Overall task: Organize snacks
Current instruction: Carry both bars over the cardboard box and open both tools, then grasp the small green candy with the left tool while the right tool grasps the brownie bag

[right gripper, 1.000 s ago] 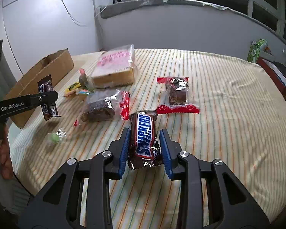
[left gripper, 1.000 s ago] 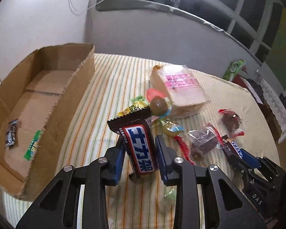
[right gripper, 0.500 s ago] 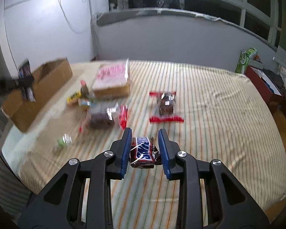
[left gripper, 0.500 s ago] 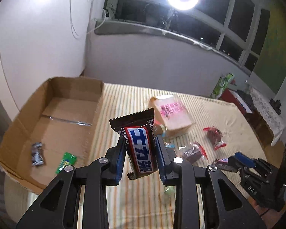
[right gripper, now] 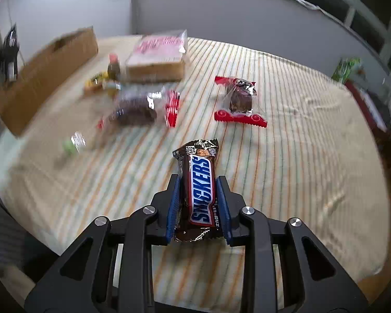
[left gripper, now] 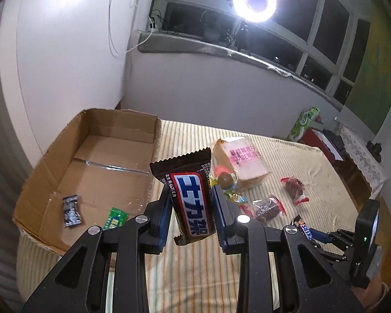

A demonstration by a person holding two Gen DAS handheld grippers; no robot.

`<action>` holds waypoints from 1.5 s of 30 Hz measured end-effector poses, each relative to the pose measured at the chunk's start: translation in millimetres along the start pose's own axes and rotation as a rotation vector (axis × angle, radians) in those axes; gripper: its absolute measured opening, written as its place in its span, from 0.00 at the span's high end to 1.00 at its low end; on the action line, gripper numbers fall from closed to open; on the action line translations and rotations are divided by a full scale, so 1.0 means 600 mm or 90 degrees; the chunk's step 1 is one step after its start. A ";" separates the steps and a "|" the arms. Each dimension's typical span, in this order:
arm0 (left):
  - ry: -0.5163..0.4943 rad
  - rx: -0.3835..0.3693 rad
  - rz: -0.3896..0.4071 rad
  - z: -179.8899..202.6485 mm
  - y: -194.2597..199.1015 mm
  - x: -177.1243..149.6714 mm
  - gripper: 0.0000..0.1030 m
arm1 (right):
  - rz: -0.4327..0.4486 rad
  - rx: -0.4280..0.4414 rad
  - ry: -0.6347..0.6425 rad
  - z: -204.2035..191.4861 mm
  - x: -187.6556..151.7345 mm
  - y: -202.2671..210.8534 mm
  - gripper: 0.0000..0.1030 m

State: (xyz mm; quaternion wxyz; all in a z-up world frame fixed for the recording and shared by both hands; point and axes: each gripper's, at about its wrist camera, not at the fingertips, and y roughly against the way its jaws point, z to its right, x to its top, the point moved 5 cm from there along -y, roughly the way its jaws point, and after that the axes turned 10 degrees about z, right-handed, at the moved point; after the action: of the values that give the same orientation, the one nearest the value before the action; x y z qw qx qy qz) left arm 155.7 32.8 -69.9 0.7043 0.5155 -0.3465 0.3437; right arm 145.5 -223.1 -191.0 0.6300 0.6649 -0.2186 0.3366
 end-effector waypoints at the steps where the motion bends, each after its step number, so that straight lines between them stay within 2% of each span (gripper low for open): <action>1: 0.000 0.001 0.002 -0.001 0.002 0.001 0.73 | 0.017 -0.002 -0.007 0.000 0.006 0.010 0.72; 8: -0.003 0.024 0.025 -0.032 0.033 0.027 0.73 | 0.087 0.019 -0.003 -0.033 0.065 0.050 0.72; 15: 0.006 0.078 0.042 -0.097 0.058 0.043 0.73 | 0.130 0.068 0.038 -0.120 0.135 0.050 0.72; 21: 0.014 0.109 0.045 -0.144 0.070 0.047 0.73 | 0.143 0.120 0.083 -0.218 0.177 0.032 0.72; 30: 0.042 0.134 0.026 -0.205 0.047 0.037 0.73 | 0.150 0.239 0.151 -0.408 0.224 -0.009 0.72; 39: 0.039 0.128 0.002 -0.220 0.022 0.030 0.72 | 0.130 0.272 0.155 -0.457 0.225 -0.057 0.71; 41: 0.040 0.153 0.011 -0.224 0.022 0.032 0.50 | 0.132 0.265 0.155 -0.454 0.219 -0.061 0.64; 42: 0.047 0.160 0.023 -0.228 0.026 0.034 0.35 | 0.136 0.261 0.153 -0.448 0.216 -0.060 0.56; 45: 0.057 0.157 0.034 -0.235 0.036 0.036 0.33 | 0.147 0.249 0.139 -0.421 0.216 -0.053 0.55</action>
State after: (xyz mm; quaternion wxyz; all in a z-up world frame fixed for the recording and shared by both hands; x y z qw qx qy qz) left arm 167.8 176.5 -73.5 0.6411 0.5730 -0.2830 0.4250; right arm 212.6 46.7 -124.2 0.4665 0.7045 -0.1539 0.5121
